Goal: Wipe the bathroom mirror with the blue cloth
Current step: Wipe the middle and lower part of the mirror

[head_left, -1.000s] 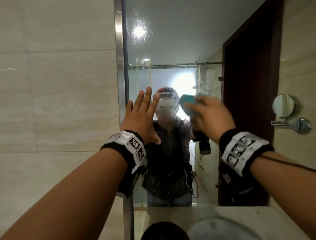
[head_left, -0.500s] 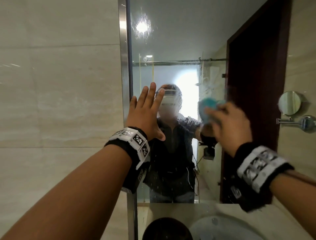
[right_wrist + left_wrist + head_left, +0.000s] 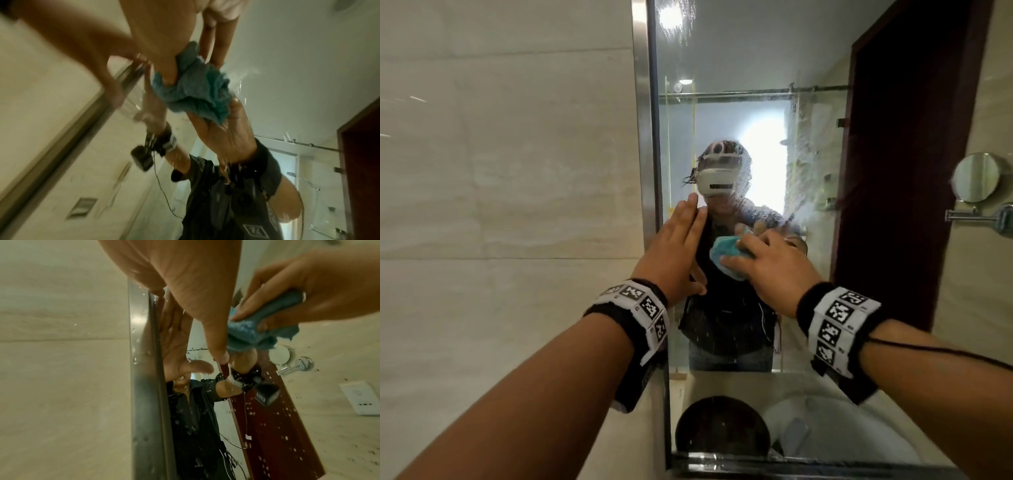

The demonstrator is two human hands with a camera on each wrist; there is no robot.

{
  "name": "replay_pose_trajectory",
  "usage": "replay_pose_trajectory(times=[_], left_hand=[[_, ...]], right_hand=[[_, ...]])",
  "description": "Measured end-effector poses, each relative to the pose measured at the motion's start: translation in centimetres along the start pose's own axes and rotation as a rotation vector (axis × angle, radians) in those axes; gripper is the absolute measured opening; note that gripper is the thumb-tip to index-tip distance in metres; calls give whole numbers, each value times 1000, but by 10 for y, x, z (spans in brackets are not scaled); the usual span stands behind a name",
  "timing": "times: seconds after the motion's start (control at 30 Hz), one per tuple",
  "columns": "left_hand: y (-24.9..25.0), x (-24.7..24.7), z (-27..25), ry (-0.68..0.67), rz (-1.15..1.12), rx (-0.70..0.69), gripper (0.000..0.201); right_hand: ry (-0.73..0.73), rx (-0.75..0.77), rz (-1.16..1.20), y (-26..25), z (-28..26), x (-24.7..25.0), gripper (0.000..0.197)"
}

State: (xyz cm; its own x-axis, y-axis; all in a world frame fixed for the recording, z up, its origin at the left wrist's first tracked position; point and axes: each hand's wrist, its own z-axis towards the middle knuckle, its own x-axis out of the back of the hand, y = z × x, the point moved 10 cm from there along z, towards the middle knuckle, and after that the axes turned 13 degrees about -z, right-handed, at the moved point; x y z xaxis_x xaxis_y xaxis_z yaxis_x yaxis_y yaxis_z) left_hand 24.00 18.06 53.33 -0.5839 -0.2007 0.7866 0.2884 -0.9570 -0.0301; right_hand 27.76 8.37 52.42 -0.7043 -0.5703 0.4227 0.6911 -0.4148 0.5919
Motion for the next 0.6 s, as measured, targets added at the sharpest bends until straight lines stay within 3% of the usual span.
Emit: replay_pose_trajectory(times=[0.07,0.13,0.2,0.23,0.33,0.43,0.5,0.6], left_hand=[[-3,-6,0,-9,63,29,133],[-3,-8,0,7,99,59,135],[-3,-10,-1,20,114,87,136],[-2,-10,-2,21,126,98,135],[-1,-7,-4,26,141,115,134],[-1,-7,-5,17,137,119,134],[-2,-8,-5,10,140,122,136],[-3,-9,-3,15,155,119,138]], right_hand=[[-20,-102,28,33,24,13,55],[53,-380,90,89,47,27,44],[109,-493,134,98,56,32,41],[96,-473,152,84,56,29,43],[85,-173,135,8,28,10,50],[30,26,53,-11,13,-2,56],[12,-36,52,16,36,6,51],[95,-375,108,81,69,26,45]])
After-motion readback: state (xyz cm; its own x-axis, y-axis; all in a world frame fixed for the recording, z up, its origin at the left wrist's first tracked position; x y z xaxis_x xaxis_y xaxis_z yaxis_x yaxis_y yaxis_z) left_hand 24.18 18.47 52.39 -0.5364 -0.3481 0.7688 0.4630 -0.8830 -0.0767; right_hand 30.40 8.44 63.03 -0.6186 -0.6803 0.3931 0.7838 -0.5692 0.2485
